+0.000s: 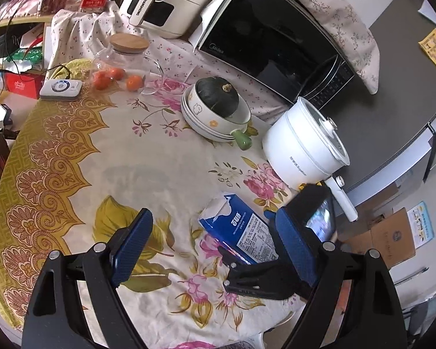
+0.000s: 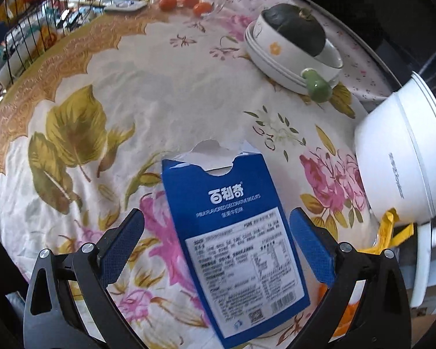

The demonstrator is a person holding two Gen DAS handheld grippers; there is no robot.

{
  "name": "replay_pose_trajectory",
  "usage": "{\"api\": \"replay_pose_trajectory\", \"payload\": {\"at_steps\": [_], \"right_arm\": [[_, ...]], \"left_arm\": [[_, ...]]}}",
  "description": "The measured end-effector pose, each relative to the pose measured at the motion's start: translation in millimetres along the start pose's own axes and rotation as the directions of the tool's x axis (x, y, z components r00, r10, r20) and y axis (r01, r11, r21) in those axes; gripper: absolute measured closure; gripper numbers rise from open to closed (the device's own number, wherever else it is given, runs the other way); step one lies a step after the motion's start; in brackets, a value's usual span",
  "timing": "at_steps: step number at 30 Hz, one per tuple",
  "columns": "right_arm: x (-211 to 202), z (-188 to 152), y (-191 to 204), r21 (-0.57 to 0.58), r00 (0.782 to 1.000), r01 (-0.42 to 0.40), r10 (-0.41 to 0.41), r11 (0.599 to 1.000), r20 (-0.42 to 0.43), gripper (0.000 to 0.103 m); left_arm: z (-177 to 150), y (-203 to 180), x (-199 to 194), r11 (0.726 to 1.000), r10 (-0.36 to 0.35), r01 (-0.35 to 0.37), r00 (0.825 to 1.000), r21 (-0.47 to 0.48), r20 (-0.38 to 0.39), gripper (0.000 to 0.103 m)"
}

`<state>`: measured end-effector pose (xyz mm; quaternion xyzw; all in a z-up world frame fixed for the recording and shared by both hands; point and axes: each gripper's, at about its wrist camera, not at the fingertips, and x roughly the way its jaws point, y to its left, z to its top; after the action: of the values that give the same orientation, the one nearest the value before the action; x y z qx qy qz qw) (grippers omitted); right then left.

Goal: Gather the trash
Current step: 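Reach the right tool to the blue biscuit box and close on it, then lift the biscuit box with the right tool while the left tool grasps the yellow wrapper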

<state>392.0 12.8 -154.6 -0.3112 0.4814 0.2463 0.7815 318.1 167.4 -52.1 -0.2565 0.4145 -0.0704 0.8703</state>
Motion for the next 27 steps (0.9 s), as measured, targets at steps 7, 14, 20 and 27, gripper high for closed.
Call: {"api": "replay_pose_trajectory", "payload": {"at_steps": [7,14,20,27], "right_arm": [[23,8,-10,0.027,0.998,-0.048,0.049,0.998,-0.05,0.007],[40,12,-17,0.066,0.995,-0.06,0.065,0.996,-0.073,0.006],[42,9,-34,0.156,0.999,-0.05,0.052,0.986,-0.01,0.011],[27,-7,-56,0.323,0.995,-0.034,0.003,0.946,0.096,0.014]], "left_arm": [[0,4,3,1.0,-0.01,0.009,1.0,-0.023,-0.009,0.019],[1,7,12,0.999,-0.013,0.011,0.999,-0.038,-0.034,0.019],[0,10,20,0.998,-0.018,0.014,0.998,-0.064,-0.053,0.019],[2,14,26,0.993,-0.017,0.012,0.999,-0.117,-0.042,0.019]]}}
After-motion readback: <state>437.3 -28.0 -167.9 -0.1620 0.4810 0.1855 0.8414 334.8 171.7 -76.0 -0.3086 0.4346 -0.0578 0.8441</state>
